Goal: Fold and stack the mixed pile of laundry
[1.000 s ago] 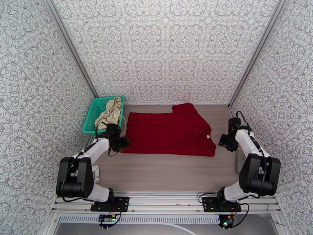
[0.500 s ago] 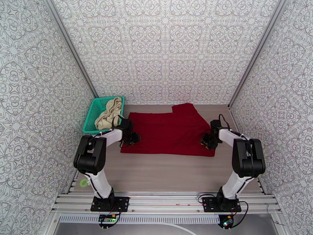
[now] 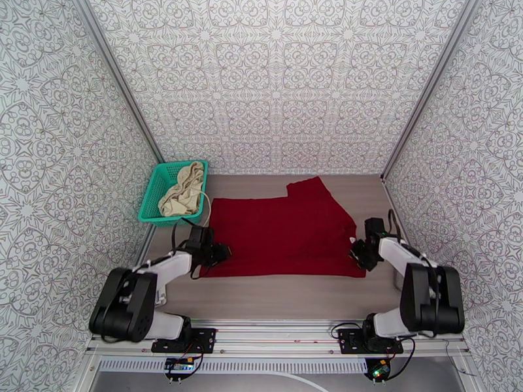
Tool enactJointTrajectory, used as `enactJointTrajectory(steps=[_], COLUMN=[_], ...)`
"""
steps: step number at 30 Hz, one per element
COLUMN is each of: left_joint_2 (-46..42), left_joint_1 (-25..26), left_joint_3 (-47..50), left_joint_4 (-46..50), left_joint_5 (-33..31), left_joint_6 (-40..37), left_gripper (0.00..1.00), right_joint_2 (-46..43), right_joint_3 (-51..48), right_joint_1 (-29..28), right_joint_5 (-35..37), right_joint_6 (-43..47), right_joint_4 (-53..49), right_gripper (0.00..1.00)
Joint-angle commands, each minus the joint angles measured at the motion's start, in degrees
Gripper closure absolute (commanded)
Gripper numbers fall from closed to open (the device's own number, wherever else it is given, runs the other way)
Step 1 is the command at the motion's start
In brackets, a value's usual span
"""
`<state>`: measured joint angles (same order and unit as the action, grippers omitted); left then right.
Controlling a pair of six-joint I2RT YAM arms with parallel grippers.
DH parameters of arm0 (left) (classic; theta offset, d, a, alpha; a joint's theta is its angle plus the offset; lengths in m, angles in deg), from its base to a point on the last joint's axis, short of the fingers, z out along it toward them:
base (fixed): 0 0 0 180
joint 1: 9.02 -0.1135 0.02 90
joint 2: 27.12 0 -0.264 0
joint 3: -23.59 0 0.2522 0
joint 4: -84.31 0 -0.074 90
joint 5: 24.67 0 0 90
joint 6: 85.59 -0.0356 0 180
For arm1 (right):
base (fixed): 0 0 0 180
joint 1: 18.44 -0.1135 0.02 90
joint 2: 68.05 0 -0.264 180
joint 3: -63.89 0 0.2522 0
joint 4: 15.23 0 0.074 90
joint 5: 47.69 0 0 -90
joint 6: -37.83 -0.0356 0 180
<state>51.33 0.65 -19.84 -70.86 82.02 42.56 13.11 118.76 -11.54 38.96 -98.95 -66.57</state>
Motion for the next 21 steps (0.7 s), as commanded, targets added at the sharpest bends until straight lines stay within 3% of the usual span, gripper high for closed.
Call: enactJointTrajectory(steps=[1,7,13,17,21], left_joint_2=[-3.6,-7.7,3.3,11.8,16.4], left_joint_1=[0.8,0.9,0.7,1.6,1.9], left_joint_3=[4.8,-2.4,-14.9,-19.0,-19.0], left_joint_4=[9.5,16.7,14.8,10.3,8.4], left_joint_5=[-2.1,-5.2,-5.0,-4.3,-3.8], left_joint_6=[3.9,0.0,-3.9,-3.6,-3.2], left_gripper=[0.65,0.6,0.58,0.59,0.6], right_joint_2=[-4.4,-7.9,2.3,10.3,14.9], right_joint_3=[-3.6,5.7,19.6,18.7,14.2], right_joint_1=[0.7,0.3,-9.2,-10.2,-10.0], right_joint_5=[3.4,2.1,-1.8,-6.3,-6.4], right_joint_6=[-1.0,6.5,10.9,6.4,2.5], right_joint_4=[-6.8,-11.6,-8.7,-0.5,3.3], right_gripper=[0.66,0.63,0.62,0.63,0.66])
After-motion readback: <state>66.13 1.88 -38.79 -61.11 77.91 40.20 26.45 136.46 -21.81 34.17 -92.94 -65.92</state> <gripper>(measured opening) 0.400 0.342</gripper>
